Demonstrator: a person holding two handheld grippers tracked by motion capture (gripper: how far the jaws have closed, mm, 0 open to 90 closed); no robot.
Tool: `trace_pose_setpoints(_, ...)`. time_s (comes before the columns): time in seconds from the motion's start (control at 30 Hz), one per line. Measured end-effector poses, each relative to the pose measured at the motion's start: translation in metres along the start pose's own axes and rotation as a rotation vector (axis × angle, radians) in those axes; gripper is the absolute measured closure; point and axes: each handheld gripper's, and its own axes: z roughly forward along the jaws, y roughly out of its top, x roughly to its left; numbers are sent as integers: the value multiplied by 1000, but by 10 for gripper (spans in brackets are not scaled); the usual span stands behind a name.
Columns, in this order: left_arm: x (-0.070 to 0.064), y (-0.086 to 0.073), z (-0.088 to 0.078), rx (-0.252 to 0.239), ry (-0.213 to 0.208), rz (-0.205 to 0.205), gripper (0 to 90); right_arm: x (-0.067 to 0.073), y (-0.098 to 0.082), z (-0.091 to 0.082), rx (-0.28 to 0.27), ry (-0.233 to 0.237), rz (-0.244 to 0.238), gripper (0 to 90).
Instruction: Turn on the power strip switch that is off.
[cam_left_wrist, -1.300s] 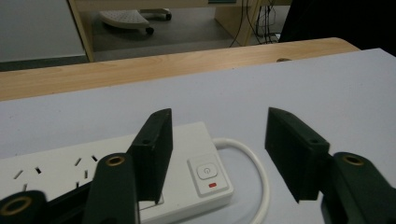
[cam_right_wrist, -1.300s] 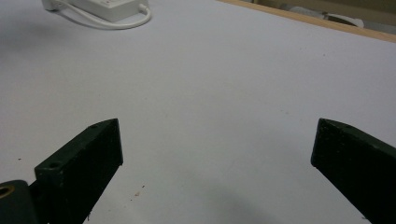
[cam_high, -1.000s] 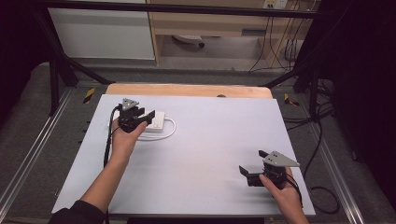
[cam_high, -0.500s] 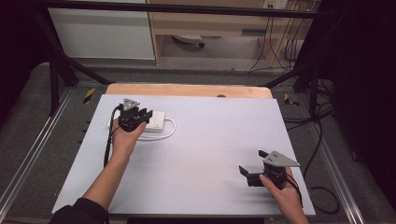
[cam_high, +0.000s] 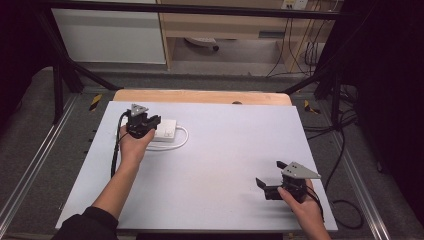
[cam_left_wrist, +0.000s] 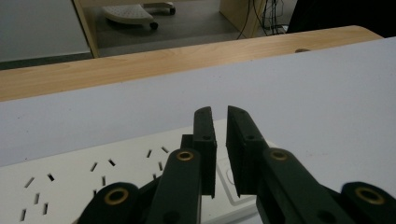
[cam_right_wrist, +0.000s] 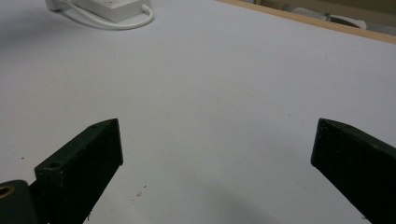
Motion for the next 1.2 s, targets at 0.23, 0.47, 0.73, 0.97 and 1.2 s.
trace_pose_setpoints(0.23,5,-3,5,18,5,-11,848,0,0,0,-2,1,-1,27)
trace_pose_setpoints(0.47,7,-6,9,37,4,-15,879,0,0,0,0,2,-4,27)
trace_pose_setpoints(0.73,7,-7,10,51,-1,-7,898,0,0,0,-1,3,-4,28)
trace_pose_setpoints(0.97,9,-8,12,62,4,-21,899,0,0,0,-2,4,-3,28)
trace_pose_setpoints(1.2,11,-11,14,77,9,-26,899,0,0,0,-3,4,-4,28)
